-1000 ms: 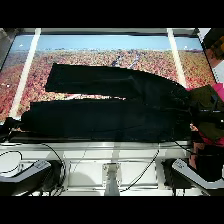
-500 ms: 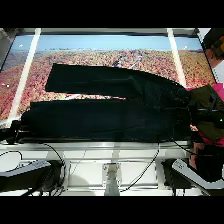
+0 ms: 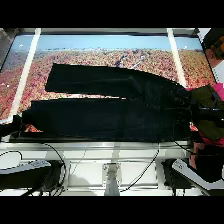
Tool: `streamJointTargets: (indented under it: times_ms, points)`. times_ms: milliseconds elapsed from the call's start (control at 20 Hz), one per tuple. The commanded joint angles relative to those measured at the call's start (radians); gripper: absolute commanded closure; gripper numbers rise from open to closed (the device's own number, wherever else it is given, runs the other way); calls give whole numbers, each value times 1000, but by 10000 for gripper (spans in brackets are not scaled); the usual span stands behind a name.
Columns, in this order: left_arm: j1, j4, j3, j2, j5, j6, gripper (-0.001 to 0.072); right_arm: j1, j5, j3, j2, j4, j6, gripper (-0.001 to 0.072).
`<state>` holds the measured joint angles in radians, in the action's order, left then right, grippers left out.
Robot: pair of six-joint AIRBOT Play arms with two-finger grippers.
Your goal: Fold the clothes and pants, and hang the long-sleeved shirts on hangers.
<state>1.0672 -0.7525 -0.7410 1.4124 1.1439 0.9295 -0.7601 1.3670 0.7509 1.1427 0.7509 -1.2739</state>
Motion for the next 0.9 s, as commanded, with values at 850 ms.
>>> streamJointTargets:
  times_ms: [850]
  points:
    - [-392, 134, -2, -122, -94, -71, 692, -337, -16, -278, -114, 349, -203, 128]
